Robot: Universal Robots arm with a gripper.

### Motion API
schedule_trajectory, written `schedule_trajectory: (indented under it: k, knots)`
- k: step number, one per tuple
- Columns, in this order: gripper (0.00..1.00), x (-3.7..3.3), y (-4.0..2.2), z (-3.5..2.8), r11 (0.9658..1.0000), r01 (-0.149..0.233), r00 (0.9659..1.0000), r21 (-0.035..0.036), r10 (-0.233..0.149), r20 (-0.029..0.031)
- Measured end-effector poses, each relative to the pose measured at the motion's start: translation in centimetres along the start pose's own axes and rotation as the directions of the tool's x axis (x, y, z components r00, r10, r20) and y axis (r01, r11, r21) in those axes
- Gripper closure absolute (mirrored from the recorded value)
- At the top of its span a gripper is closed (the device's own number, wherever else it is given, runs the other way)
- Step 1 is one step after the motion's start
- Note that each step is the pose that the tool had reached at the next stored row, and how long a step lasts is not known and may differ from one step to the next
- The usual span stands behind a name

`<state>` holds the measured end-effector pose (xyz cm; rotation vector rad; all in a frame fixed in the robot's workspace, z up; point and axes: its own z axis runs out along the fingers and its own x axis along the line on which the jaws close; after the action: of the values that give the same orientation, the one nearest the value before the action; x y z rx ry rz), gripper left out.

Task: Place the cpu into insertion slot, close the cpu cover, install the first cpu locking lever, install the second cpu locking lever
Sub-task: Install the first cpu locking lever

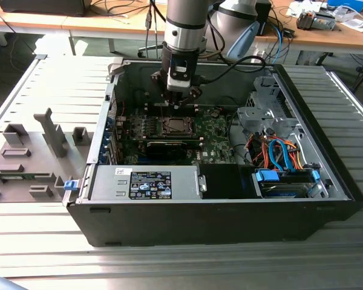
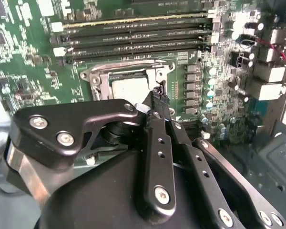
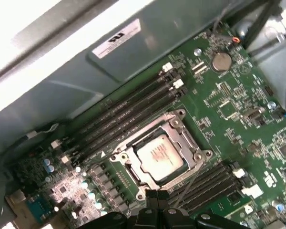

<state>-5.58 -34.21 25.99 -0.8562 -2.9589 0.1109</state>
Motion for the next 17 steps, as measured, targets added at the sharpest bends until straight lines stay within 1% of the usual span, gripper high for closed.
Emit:
schedule_trajectory:
  k: [2,3,4,6,8,10,15,17]
  knots:
    - [0.89,-0.01,0.0,0.0,0.9991,0.043,0.9991,-0.0002,-0.043,0.0026]
    - [0.89,0.0,0.0,0.0,0.9945,0.105,0.9945,0.0,-0.105,0.0063]
    - [0.89,-0.01,0.0,0.01,0.9906,0.137,0.9906,-0.0008,-0.137,0.008]
    - [0.89,0.0,0.0,0.0,0.9832,0.182,0.9832,-0.0034,-0.182,0.0095]
    - [0.89,0.0,0.0,0.0,0.9806,0.196,0.9806,-0.003,-0.196,0.0104]
    - [0.89,-0.01,-0.01,0.0,0.9797,0.201,0.9796,-0.0025,-0.201,0.0108]
    - [0.89,0.0,0.0,0.0,0.9792,0.203,0.9792,-0.0025,-0.203,0.011]
    - [0.89,0.0,0.01,0.01,0.9792,0.203,0.9792,-0.0041,-0.203,0.0105]
